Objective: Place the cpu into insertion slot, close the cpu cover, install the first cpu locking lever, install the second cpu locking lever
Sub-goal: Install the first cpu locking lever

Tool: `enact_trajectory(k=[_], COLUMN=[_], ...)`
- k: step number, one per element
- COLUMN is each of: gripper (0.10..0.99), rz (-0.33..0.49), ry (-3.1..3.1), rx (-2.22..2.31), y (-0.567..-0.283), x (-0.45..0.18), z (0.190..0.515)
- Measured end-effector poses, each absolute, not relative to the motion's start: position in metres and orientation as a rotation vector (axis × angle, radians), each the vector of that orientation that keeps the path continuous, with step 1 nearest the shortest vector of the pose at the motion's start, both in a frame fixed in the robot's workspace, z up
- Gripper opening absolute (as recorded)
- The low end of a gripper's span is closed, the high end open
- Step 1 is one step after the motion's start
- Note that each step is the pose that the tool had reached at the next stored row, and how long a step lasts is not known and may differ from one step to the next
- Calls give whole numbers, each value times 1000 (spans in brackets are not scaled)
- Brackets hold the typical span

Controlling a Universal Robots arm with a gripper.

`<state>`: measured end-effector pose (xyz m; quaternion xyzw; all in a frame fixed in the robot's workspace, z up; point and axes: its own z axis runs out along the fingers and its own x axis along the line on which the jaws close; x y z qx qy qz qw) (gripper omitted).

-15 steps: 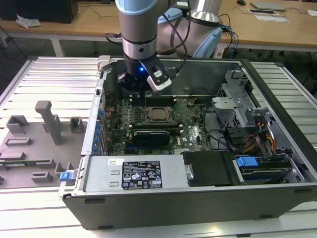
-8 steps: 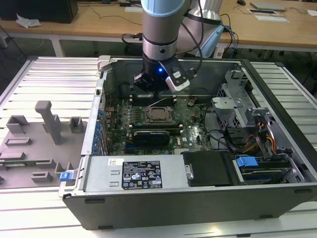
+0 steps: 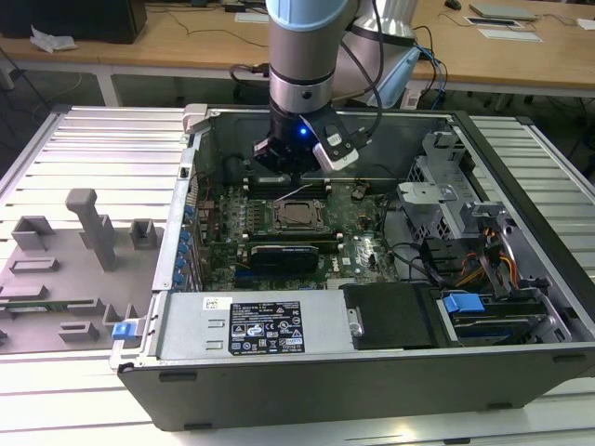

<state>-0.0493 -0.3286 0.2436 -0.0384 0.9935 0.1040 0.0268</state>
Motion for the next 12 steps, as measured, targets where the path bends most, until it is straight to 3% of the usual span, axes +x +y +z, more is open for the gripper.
enact_trajectory(k=[12], gripper=[106], rz=[311], ry=[3012], rx=[-106], y=[-327], x=[-49], z=[238])
